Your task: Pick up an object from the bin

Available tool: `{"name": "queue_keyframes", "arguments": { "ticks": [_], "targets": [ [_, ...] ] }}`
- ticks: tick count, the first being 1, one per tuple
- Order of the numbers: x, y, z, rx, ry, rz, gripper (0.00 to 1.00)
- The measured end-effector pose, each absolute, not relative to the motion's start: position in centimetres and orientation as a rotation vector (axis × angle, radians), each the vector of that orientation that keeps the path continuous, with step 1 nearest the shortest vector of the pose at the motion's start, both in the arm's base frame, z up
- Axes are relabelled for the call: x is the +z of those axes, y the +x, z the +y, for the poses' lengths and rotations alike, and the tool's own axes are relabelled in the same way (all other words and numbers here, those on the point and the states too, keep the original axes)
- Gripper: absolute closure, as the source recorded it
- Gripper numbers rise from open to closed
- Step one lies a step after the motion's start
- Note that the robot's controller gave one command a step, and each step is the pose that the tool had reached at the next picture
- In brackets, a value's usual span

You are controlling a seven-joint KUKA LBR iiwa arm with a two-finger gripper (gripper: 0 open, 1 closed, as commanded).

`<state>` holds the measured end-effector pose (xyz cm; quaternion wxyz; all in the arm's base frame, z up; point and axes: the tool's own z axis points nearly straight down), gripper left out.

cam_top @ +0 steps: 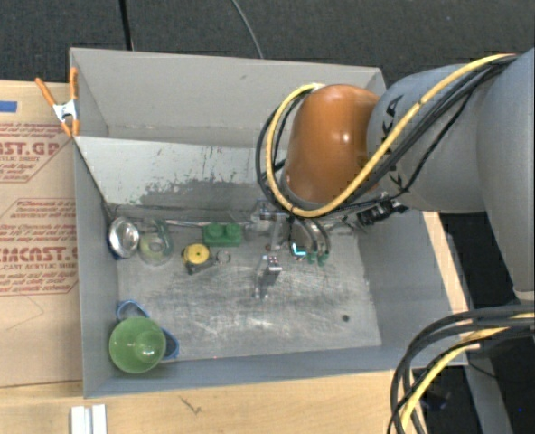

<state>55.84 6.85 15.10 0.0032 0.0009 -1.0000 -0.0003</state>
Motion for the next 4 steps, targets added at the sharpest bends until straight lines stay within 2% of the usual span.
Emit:
{"name": "queue_keyframes", "arguments": {
  "ticks": [1,2,3,4],
  "targets": [
    [8.3,58.2,11.6,-0.002,0.214,-3.137,0.0],
    [7.4,58.1,17.1,-0.001,0.325,-3.136,0.0],
    [7.5,58.2,17.1,-0.006,0.32,-3.137,1.0],
    [24.3,57.0,18.2,-0.003,0.345,-3.132,1.0]
  ]
}}
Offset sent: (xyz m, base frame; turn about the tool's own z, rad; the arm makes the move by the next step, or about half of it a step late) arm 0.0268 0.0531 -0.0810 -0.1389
